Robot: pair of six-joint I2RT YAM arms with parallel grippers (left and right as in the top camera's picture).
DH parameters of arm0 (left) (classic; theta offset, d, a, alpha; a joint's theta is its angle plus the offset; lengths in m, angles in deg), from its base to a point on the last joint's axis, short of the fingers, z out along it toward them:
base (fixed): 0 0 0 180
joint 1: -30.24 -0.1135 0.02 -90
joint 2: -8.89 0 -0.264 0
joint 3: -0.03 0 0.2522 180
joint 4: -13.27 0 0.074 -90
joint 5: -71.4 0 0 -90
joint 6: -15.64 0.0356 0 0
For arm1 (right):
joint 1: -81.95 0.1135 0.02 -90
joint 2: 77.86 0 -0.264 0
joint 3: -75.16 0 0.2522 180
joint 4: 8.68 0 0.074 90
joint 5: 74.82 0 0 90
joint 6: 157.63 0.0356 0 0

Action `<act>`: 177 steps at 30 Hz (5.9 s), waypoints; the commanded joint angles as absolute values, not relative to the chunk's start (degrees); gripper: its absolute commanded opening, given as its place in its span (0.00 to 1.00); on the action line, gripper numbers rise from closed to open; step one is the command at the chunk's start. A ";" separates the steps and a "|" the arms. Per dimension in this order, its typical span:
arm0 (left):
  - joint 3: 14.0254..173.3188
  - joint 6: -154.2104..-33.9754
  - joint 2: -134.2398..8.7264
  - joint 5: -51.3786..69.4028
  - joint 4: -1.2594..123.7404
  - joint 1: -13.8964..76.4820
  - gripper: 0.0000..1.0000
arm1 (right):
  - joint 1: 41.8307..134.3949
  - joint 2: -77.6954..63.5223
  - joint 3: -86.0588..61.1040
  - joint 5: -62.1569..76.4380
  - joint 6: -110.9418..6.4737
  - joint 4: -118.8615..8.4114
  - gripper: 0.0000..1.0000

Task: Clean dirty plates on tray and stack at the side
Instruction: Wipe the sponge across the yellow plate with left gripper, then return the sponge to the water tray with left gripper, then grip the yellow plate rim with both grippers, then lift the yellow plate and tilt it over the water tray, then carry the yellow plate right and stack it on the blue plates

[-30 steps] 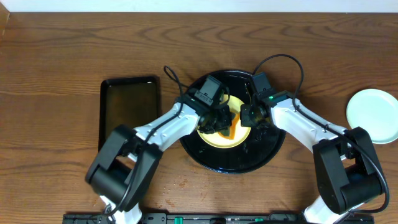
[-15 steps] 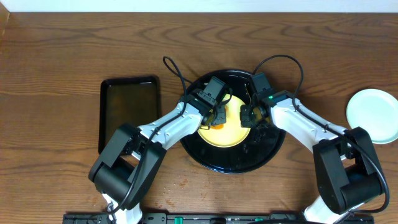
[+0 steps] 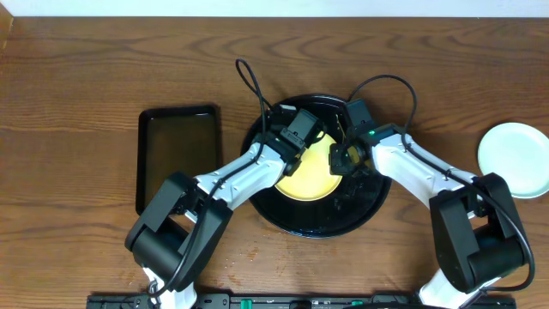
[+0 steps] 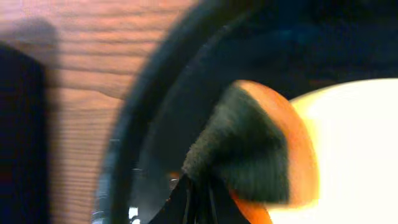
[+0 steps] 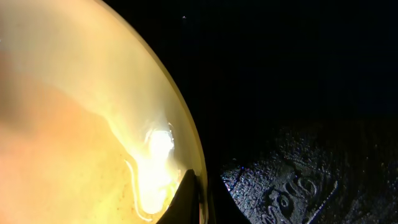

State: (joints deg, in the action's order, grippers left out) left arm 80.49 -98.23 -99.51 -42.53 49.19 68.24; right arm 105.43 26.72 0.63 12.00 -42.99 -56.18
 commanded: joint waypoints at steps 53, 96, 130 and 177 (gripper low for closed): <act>74.61 -96.05 -84.89 5.17 57.58 48.24 0.51 | 105.24 30.15 3.07 14.47 -52.06 -57.77 0.01; 73.96 -91.70 -102.88 13.56 46.02 52.35 0.07 | 91.80 28.22 2.96 -38.03 -67.73 -54.03 0.13; 78.22 -91.72 -67.75 4.49 69.01 32.13 0.69 | 97.63 28.11 -6.98 -28.93 -56.08 -51.96 0.01; 78.22 -89.58 -50.53 1.25 82.93 13.53 0.69 | 135.66 25.93 -13.21 24.83 -79.14 -16.72 0.01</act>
